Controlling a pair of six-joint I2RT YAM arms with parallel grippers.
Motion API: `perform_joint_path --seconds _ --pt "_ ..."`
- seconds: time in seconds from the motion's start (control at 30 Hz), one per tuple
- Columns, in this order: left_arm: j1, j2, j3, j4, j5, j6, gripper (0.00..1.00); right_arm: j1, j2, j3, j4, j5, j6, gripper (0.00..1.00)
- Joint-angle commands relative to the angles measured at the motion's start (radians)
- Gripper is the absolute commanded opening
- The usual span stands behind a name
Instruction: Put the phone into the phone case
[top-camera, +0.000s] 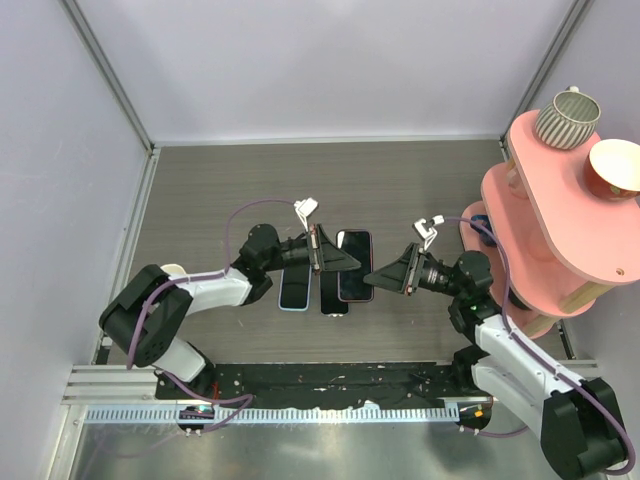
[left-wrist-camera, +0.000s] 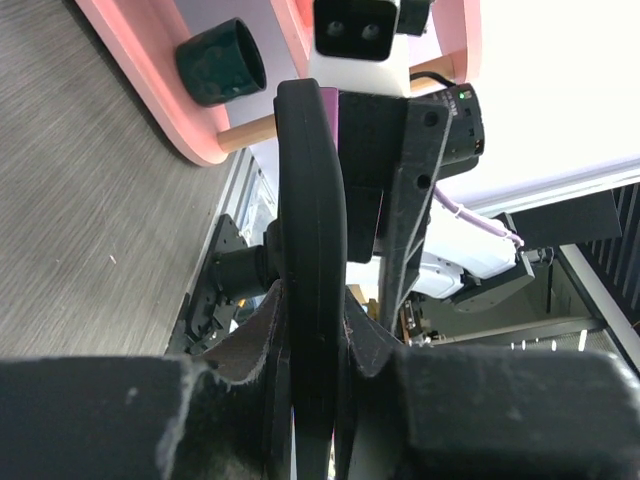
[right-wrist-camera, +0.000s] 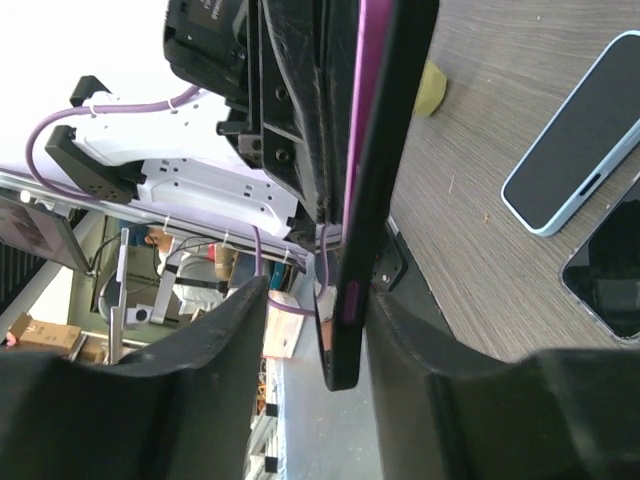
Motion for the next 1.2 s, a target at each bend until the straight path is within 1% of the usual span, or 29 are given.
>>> perform_joint_path --seconds 0.0,0.07,0.1,0.2,0.3,0.37,0.57,0.67,0.7,0.73,0.77,0.83,0.87,0.93,0.97,1.03,1.13,1.17 --pt "-0.005 -0.042 -0.011 0.097 0.035 0.002 0.00 0.004 -0.027 0.061 0.002 0.038 0.005 0.54" --pt "-0.005 -0.054 -0.022 0.086 0.047 0.011 0.00 0.004 -0.033 0.074 -0.004 0.058 0.009 0.59" --pt "-0.005 -0.060 -0.022 0.080 0.050 0.013 0.00 0.004 -0.036 0.077 -0.007 0.067 0.009 0.66" --pt "-0.011 -0.086 -0.031 0.065 0.057 0.017 0.00 0.004 -0.039 0.095 -0.022 0.098 0.002 0.74" --pt "-0.037 -0.100 -0.038 0.022 0.044 0.050 0.00 0.004 -0.036 0.107 -0.024 0.122 0.001 0.79" --pt "-0.065 -0.094 -0.024 -0.009 0.046 0.071 0.00 0.006 -0.038 0.117 -0.045 0.141 -0.007 0.79" --pt "-0.094 -0.100 -0.016 -0.009 0.035 0.082 0.00 0.004 -0.042 0.136 -0.067 0.188 -0.020 0.79" --pt "-0.097 -0.105 -0.019 -0.015 0.029 0.082 0.00 0.004 -0.041 0.140 -0.054 0.197 -0.021 0.61" --pt "-0.097 -0.111 -0.021 -0.018 0.026 0.082 0.00 0.004 -0.041 0.138 -0.048 0.197 -0.016 0.48" --pt "-0.096 -0.114 -0.024 -0.030 0.017 0.086 0.00 0.004 -0.041 0.138 -0.044 0.197 -0.016 0.42" --pt "-0.096 -0.120 -0.024 -0.036 0.012 0.091 0.00 0.004 -0.041 0.135 -0.042 0.194 -0.016 0.34" --pt "-0.097 -0.131 -0.030 -0.052 0.001 0.097 0.00 0.004 -0.042 0.132 -0.037 0.185 -0.022 0.22" --pt "-0.097 -0.132 -0.027 -0.056 0.001 0.099 0.00 0.003 -0.042 0.127 -0.036 0.176 -0.025 0.11" --pt "-0.096 -0.136 -0.022 -0.079 0.001 0.102 0.00 0.004 -0.045 0.123 -0.034 0.176 -0.031 0.03" --pt "-0.096 -0.133 -0.021 -0.085 0.003 0.103 0.00 0.004 -0.045 0.121 -0.037 0.176 -0.034 0.01" --pt "-0.096 -0.136 -0.016 -0.101 0.001 0.106 0.00 0.004 -0.047 0.126 -0.062 0.171 -0.053 0.01" --pt "-0.097 -0.140 -0.015 -0.125 -0.006 0.120 0.00 0.004 -0.036 0.144 -0.070 0.122 -0.053 0.21" --pt "-0.097 -0.146 -0.011 -0.133 -0.009 0.128 0.00 0.004 -0.036 0.150 -0.074 0.110 -0.054 0.36"
